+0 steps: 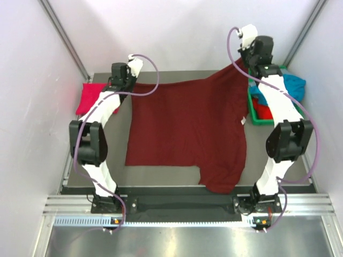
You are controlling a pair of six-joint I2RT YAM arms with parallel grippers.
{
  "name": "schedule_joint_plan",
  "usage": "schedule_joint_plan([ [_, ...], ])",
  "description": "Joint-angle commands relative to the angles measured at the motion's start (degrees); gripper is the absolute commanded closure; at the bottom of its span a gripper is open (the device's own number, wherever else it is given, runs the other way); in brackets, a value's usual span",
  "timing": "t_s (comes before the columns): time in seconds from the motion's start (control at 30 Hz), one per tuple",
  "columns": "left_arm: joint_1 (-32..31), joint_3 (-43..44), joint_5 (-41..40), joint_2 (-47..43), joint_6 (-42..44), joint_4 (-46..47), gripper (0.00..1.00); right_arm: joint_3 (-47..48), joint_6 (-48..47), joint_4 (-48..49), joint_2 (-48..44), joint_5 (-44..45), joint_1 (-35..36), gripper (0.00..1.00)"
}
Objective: Fold and stack the t-shirts
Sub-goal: Flatten the tshirt out
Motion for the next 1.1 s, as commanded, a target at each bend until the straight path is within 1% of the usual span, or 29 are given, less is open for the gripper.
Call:
schedule_joint_plan([
  [0.0, 0.65, 8.76, -1.41, 4.15, 0.84, 5.61, 1.00, 4.68, -1.52, 6.57, 3.43, -0.87, 0.30, 1.00],
  [0.03, 0.65, 10.10, -1.67, 6.77, 0.58, 5.26, 1.00, 4.77, -1.78, 6.84, 4.58, -0.87, 0.30, 1.00],
  [0.1, 0.65, 13.60, -1.94, 9.25, 0.40, 4.47, 1.00, 6.17, -2.31, 7.02, 8.18, -0.87, 0.39, 1.00],
  [0.27, 0.74, 17.31, -4.04, 15.05, 0.93, 5.25, 1.00, 8.89, -2.75, 7.89, 14.68, -0.70, 0.39, 1.00],
  [0.47, 1.18, 23.99, -5.98, 21.56, 1.02, 4.73, 1.00, 16.98, -2.40, 6.05, 22.68, 0.09, 0.39, 1.00],
  [0.53, 1.44, 24.79, -6.51, 23.40, 1.37, 5.16, 1.00, 19.18, -2.40, 6.57, 24.96, 0.79, 0.48, 1.00],
  [0.67, 2.06, 26.37, -7.04, 25.52, 1.63, 6.48, 1.00, 21.81, -1.52, 7.98, 27.70, 1.32, 0.57, 1.00],
  [0.8, 2.41, 30.49, -7.48, 27.72, 1.55, 5.78, 1.00, 26.12, -1.87, 8.51, 30.51, 2.03, 0.74, 1.00],
  [1.07, 3.55, 34.45, -8.00, 30.97, 1.90, 6.05, 1.00, 28.94, -2.93, 10.53, 33.15, 2.99, 1.45, 1.00],
])
